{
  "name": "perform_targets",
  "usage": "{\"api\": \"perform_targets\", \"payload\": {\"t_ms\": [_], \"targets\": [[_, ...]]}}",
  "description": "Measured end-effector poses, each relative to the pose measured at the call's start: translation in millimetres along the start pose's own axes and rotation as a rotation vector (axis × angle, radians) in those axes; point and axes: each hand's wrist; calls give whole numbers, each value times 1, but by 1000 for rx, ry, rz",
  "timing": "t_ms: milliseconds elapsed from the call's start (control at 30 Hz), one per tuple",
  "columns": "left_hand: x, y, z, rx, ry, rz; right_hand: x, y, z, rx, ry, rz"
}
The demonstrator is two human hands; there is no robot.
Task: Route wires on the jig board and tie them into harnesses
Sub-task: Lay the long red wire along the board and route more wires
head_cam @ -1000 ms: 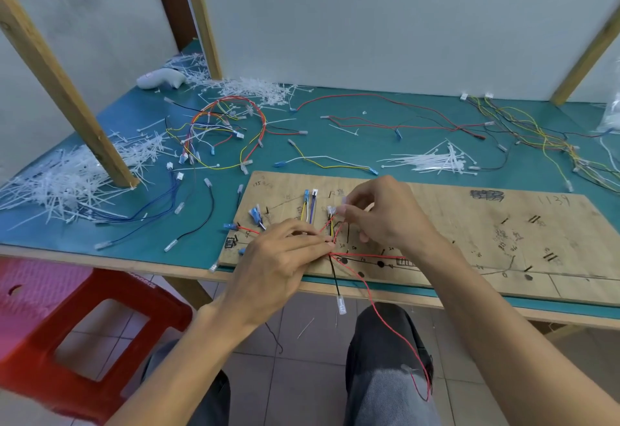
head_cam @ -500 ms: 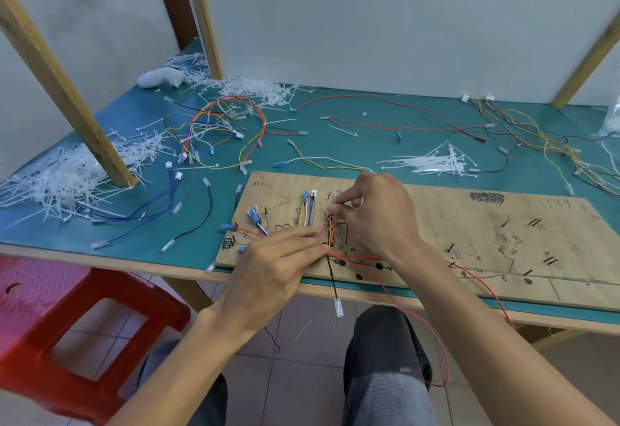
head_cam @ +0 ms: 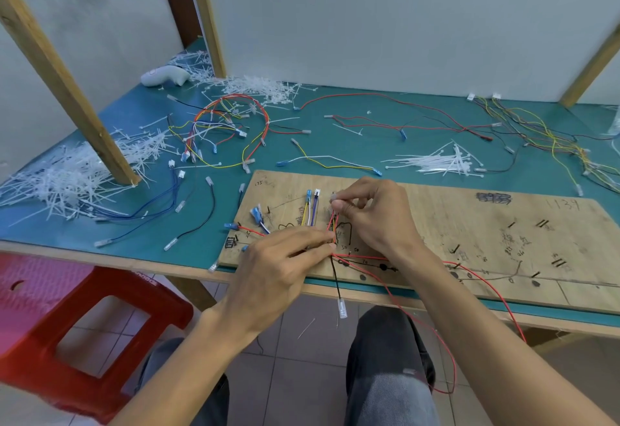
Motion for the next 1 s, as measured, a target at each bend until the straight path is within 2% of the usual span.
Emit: {"api": "perform_targets", "payload": {"t_ms": [267, 433, 667, 733, 833, 900, 1000], "targets": [[1, 1, 1, 20, -31, -8, 0, -1, 1, -22, -37, -39], [4, -1, 3, -25, -47, 1, 3, -4, 7, -24, -69, -106], [5, -1, 3, -58, -19, 18, 5, -17, 13, 57, -272, -147], [5, -1, 3, -51, -17, 6, 8, -20, 8, 107, -333, -315], [4, -4, 4, -48, -15, -13, 18, -23, -25, 211, -238, -569], [4, -5, 4, -45, -16, -19, 26, -27, -56, 245, -135, -587], [2, -6, 2, -15, -1, -38, 34, -29, -91, 231, -103, -590]]}}
Point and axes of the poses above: each hand's wrist, its own z-axis towards the middle knuckle, its own x-axis out of the back of the hand, y = z × x, and after that the axes turned 4 degrees about x, right-handed
